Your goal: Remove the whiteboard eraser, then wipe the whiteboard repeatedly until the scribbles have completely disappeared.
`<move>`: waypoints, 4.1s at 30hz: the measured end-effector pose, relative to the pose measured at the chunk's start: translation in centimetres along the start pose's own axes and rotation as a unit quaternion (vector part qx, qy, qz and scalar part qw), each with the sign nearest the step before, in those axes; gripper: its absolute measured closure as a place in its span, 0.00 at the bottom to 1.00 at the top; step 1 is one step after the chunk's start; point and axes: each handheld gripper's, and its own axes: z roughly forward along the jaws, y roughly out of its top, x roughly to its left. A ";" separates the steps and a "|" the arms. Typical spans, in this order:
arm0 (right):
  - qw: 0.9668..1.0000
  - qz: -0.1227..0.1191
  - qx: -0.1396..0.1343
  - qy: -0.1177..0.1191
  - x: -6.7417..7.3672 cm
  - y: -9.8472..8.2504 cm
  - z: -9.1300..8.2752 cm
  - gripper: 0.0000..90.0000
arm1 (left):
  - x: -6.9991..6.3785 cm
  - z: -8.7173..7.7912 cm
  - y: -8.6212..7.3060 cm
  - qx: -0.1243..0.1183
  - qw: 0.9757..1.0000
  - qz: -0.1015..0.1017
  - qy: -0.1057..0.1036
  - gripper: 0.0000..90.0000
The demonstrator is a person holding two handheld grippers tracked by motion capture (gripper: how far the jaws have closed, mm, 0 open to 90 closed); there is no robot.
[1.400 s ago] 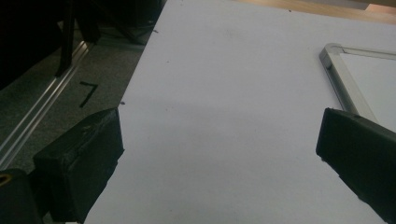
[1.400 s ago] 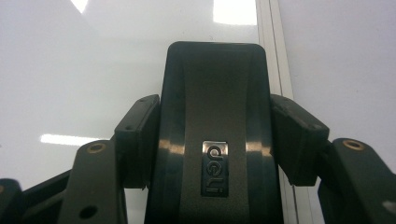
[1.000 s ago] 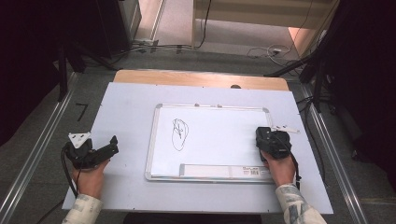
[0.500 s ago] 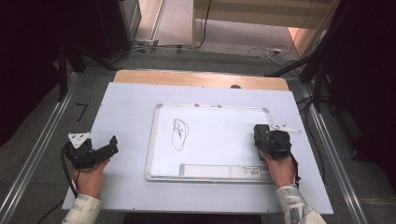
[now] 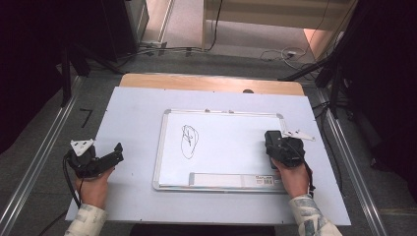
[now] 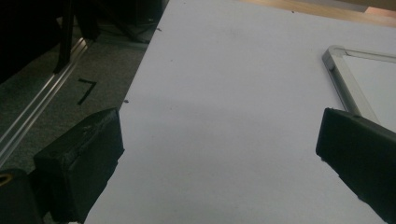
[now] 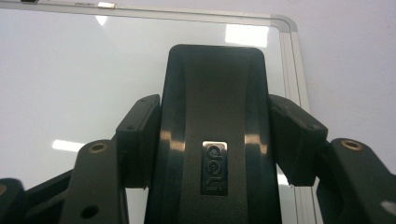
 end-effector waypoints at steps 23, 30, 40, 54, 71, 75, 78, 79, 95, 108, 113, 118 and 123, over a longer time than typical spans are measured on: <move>0.999 -0.030 0.002 0.036 3.3 0.4 0.1 0.41 | 0.0 0.0 0.0 -0.001 1.000 0.003 0.001 0.01; 0.997 -0.050 0.004 0.066 6.7 1.0 0.6 0.41 | -0.1 -0.1 0.0 -0.002 1.000 0.005 0.001 0.01; 0.994 -0.066 0.013 0.087 10.2 1.4 1.8 0.41 | 0.0 -0.3 -0.1 -0.002 1.000 0.002 -0.001 0.01; 0.989 -0.099 0.022 0.108 14.4 1.1 3.2 0.41 | 0.0 -0.3 -0.1 0.000 1.000 0.005 -0.002 0.01; 0.984 -0.129 0.031 0.115 17.7 0.3 4.6 0.41 | -0.1 -0.2 -0.1 0.001 1.000 0.004 -0.004 0.01; 0.983 -0.133 0.032 0.120 18.4 0.2 4.5 0.41 | -0.2 -0.2 -0.1 0.000 1.000 0.006 -0.005 0.01; 0.982 -0.139 0.031 0.127 19.4 0.2 4.6 0.41 | -0.2 -0.1 -0.1 0.000 1.000 0.006 -0.004 0.02; 0.982 -0.139 0.031 0.127 19.4 0.2 4.6 0.41 | -0.2 -0.1 -0.1 0.000 1.000 0.005 -0.005 0.02; 0.971 -0.172 0.030 0.161 25.7 0.4 5.1 0.41 | -0.3 -0.1 0.0 0.000 1.000 0.008 -0.009 0.01; 0.976 -0.149 0.034 0.153 23.4 2.2 6.9 0.41 | 0.1 -0.2 -0.1 0.001 1.000 0.005 -0.008 0.01; 0.981 -0.132 0.037 0.135 21.5 2.8 7.5 0.40 | 0.0 -0.2 -0.1 0.001 1.000 0.004 -0.007 0.02; 0.983 -0.127 0.038 0.126 20.5 3.1 7.6 0.38 | 0.0 -0.2 -0.1 0.002 1.000 0.004 -0.008 0.01; 0.987 -0.114 0.033 0.111 19.3 3.4 7.9 0.40 | 0.1 -0.2 -0.1 0.002 1.000 0.005 -0.008 0.01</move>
